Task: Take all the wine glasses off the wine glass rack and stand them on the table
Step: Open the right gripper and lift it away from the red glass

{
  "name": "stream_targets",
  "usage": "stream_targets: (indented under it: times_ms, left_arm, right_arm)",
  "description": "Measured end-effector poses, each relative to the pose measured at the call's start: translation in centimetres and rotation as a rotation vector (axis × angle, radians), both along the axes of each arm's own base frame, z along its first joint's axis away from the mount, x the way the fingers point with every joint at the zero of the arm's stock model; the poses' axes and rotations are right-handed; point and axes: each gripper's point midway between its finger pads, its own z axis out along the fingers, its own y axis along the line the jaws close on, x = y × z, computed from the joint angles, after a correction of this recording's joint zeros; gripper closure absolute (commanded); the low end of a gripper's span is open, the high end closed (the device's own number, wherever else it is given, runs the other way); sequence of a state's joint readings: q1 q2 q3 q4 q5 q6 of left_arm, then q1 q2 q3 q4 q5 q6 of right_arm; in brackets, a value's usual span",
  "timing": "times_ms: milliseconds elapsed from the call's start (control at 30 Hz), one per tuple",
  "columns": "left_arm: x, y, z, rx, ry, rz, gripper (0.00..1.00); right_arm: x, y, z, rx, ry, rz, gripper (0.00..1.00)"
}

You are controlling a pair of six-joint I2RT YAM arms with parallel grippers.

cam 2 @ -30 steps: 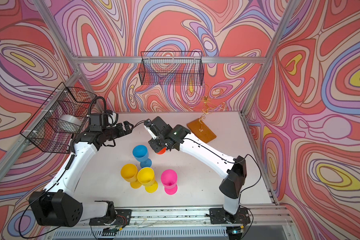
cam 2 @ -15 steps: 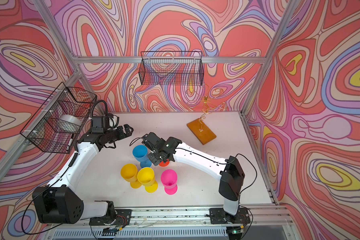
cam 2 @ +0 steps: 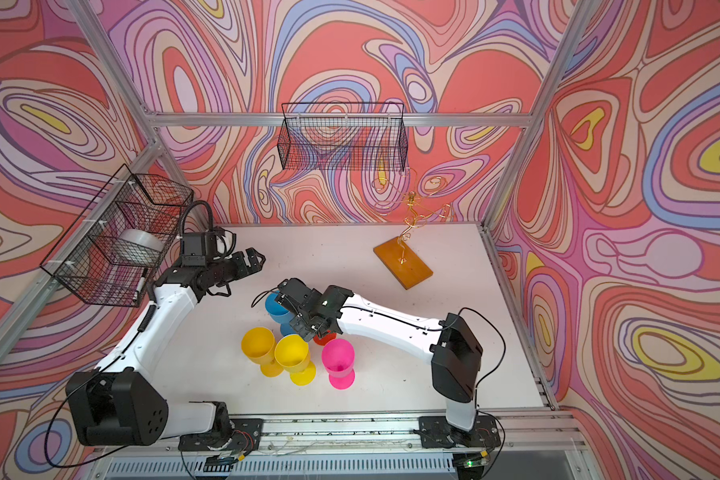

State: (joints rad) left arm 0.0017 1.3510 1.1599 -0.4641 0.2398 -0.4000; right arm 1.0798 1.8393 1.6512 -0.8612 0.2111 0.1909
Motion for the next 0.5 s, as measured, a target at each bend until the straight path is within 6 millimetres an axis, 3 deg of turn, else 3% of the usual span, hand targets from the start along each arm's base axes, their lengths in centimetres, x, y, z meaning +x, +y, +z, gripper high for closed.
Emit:
stream_targets:
  times_ms: [100,233,333,500]
  left_arm:
    - [-0.3,-0.2,-0.1,-0.007,-0.007,-0.007,0.0]
    - [-0.8,-0.5,0.3,-0.022,-0.043,-0.018,0.0]
    - [-1.1,-0.7,1.1,-0.029,-0.085,-0.027,0.0]
    - [-1.5,-1.2,2.9,-0.048,-0.182,-0.055,0.0]
  right_arm:
    - [-0.1,0.2,0.4,0.006,-0.006,0.012,0.35]
    - [-0.3,0.1,3.0,0.059,-0.044,0.026,0.24]
    - [-0.4,-0.3,7.6,0.159,-0.116,0.033,0.18]
    - [-0.2,-2.4,17.4,0.362,-0.318,0.014,0.11]
